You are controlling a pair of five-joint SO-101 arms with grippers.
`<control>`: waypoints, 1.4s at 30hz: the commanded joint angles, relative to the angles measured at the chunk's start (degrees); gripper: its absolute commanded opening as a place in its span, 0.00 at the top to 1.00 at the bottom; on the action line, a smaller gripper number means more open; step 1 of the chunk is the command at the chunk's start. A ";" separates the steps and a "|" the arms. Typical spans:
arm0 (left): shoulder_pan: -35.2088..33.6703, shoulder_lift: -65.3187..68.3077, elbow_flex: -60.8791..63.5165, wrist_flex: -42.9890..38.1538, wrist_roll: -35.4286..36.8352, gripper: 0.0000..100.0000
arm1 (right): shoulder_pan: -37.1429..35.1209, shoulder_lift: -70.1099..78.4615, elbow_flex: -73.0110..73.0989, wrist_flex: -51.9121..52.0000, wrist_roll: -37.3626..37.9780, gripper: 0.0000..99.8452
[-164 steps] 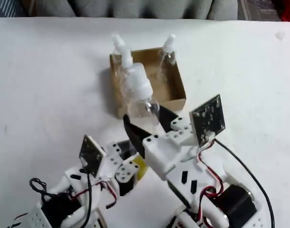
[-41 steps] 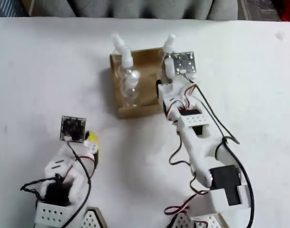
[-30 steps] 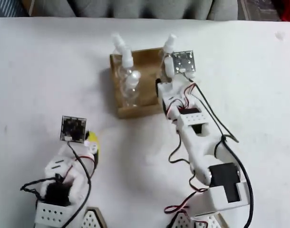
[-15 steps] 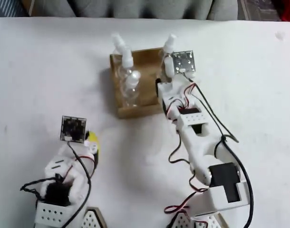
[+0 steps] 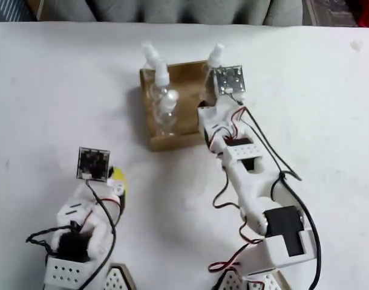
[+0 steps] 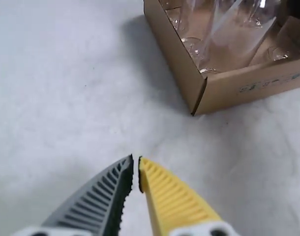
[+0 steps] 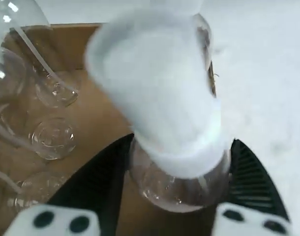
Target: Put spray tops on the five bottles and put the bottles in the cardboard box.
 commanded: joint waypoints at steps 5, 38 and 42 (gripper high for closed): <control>-0.31 -0.84 -0.18 0.35 -0.53 0.98 | -1.27 -0.84 -2.29 -0.66 0.62 0.76; -0.40 -0.84 -0.18 0.35 -0.53 0.98 | -3.91 -19.30 -1.85 18.51 0.62 0.60; -0.40 -0.84 -0.18 0.35 -0.53 0.98 | -4.53 -26.86 -1.76 29.76 0.62 0.60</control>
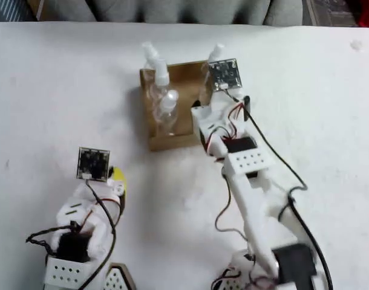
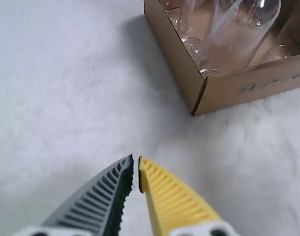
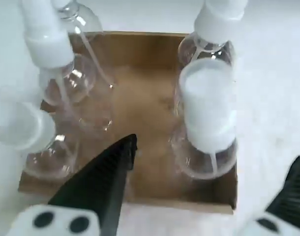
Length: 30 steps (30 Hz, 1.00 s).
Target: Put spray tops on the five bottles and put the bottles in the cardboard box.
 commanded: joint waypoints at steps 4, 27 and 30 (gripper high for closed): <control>-0.40 -0.84 -0.18 0.35 -0.53 0.98 | -0.48 -15.08 -0.35 20.44 0.62 0.60; -2.24 -0.84 -0.18 0.26 -0.53 0.98 | -0.40 -80.48 33.05 41.54 0.70 0.88; -2.59 -0.84 -0.18 0.44 -2.55 0.98 | -0.40 -86.81 34.29 45.58 0.70 0.96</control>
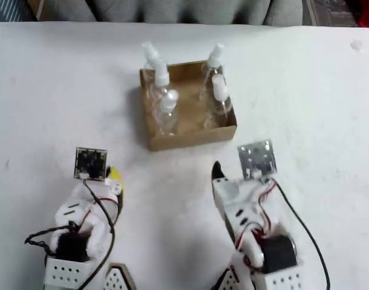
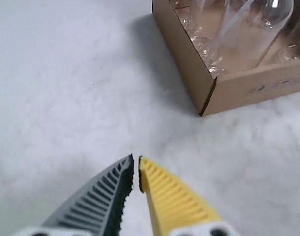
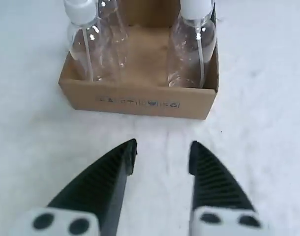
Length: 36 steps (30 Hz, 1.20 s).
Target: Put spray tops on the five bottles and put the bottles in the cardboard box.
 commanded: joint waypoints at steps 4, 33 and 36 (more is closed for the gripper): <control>-3.56 -0.84 -0.18 0.26 -7.91 0.98 | 1.80 -6.11 0.53 5.49 0.70 0.98; -2.51 -0.84 -0.18 11.87 -19.08 0.98 | 10.07 -5.76 21.01 10.42 0.35 0.97; -6.02 -0.84 -0.18 12.31 -19.87 0.98 | 10.15 -5.85 20.92 11.38 0.26 0.97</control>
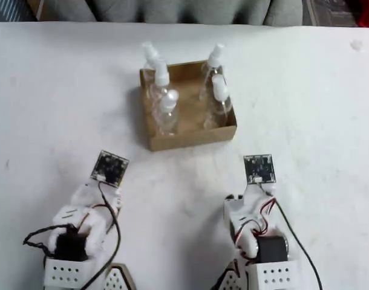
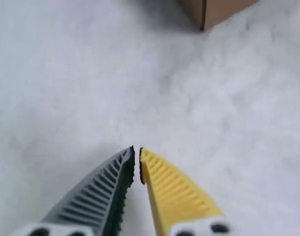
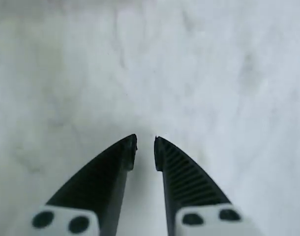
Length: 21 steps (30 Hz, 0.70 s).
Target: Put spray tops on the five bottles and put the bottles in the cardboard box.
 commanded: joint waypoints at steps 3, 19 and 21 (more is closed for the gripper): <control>-4.18 -0.84 -0.18 1.32 -2.46 0.98 | 0.40 -0.13 0.53 1.54 0.26 0.97; -4.26 -0.84 -0.18 6.77 -2.29 0.98 | 0.40 -0.13 0.53 1.54 0.35 0.97; -4.26 -0.84 -0.18 6.77 -2.29 0.98 | 0.40 -0.13 0.53 1.54 0.35 0.97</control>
